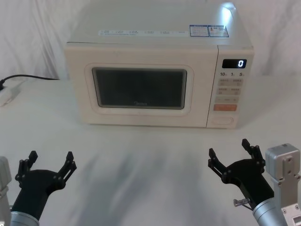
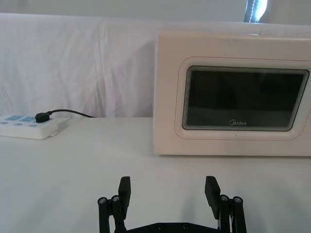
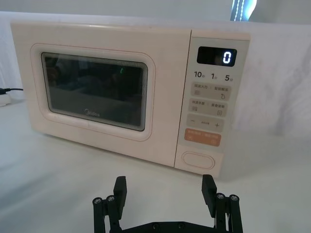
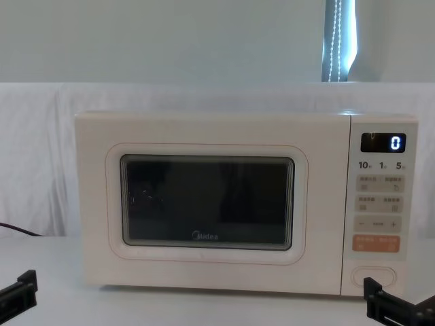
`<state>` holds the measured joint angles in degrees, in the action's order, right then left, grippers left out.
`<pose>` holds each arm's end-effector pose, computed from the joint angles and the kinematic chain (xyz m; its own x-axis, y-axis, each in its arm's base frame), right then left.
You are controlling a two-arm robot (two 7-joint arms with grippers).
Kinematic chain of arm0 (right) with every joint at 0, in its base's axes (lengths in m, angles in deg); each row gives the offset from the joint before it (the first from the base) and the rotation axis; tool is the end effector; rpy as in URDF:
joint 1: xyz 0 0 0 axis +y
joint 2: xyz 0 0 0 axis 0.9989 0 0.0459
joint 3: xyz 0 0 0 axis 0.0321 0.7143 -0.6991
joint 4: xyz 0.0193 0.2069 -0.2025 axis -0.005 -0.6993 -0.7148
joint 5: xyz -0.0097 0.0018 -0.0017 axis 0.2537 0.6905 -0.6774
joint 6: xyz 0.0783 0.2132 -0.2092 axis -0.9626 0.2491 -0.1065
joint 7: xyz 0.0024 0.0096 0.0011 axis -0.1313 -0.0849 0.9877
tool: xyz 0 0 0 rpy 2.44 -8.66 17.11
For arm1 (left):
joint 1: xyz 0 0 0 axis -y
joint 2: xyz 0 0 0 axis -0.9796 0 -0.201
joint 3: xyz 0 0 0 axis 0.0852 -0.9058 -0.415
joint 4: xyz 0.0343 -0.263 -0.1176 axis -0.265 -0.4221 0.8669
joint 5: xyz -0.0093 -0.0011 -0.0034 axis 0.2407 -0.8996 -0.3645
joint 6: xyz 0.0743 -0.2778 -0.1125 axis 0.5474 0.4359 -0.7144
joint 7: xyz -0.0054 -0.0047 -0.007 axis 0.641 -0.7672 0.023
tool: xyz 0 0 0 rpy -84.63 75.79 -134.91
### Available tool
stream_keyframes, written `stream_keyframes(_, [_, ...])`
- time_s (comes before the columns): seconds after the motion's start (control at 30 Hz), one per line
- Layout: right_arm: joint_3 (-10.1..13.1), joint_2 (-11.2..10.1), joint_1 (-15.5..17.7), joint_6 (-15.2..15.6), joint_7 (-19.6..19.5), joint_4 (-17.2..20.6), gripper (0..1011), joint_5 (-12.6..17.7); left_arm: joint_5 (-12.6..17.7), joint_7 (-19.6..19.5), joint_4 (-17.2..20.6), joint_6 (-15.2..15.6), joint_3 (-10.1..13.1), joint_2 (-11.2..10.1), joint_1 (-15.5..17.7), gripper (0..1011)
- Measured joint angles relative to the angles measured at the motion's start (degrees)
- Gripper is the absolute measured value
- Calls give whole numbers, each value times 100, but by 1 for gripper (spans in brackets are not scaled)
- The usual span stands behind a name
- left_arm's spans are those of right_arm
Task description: Press the button to open the microwave door with one hand; close the microwave door with the other hand.
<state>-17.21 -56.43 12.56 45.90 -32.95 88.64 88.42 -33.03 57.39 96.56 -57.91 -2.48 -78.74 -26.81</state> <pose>0.2657 0.0383 -0.2976 0.2627 -0.9625 0.0675 0.9628 0.2661 0.0479 0.2529 0.0375 -0.2852 0.1247 0.9917 -0.0327 -0.9921 0.1242 -0.0174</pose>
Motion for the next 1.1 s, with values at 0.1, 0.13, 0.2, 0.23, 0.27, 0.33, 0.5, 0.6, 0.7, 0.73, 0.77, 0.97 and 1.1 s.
stream_keyframes(0.1, [0, 0, 0, 0, 0, 0, 1002, 0, 0, 0, 0, 0, 0, 0, 0, 1001])
stream_keyframes(0.13, [0, 0, 0, 0, 0, 0, 1002, 0, 0, 0, 0, 0, 0, 0, 0, 1001])
stream_keyframes(0.2, [0, 0, 0, 0, 0, 0, 1002, 0, 0, 0, 0, 0, 0, 0, 0, 1001])
stream_keyframes(0.23, [0, 0, 0, 0, 0, 0, 1002, 0, 0, 0, 0, 0, 0, 0, 0, 1001])
stream_keyframes(0.27, [0, 0, 0, 0, 0, 0, 1002, 0, 0, 0, 0, 0, 0, 0, 0, 1001])
stream_keyframes(0.33, [0, 0, 0, 0, 0, 0, 1002, 0, 0, 0, 0, 0, 0, 0, 0, 1001])
stream_keyframes(0.5, [0, 0, 0, 0, 0, 0, 1002, 0, 0, 0, 0, 0, 0, 0, 0, 1001])
stream_keyframes(0.6, [0, 0, 0, 0, 0, 0, 1002, 0, 0, 0, 0, 0, 0, 0, 0, 1001])
stream_keyframes(0.7, [0, 0, 0, 0, 0, 0, 1002, 0, 0, 0, 0, 0, 0, 0, 0, 1001])
stream_keyframes(0.73, [0, 0, 0, 0, 0, 0, 1002, 0, 0, 0, 0, 0, 0, 0, 0, 1001])
stream_keyframes(0.77, [0, 0, 0, 0, 0, 0, 1002, 0, 0, 0, 0, 0, 0, 0, 0, 1001])
stream_keyframes(0.97, [0, 0, 0, 0, 0, 0, 1002, 0, 0, 0, 0, 0, 0, 0, 0, 1001])
stream_keyframes(1.1, [0, 0, 0, 0, 0, 0, 1002, 0, 0, 0, 0, 0, 0, 0, 0, 1001])
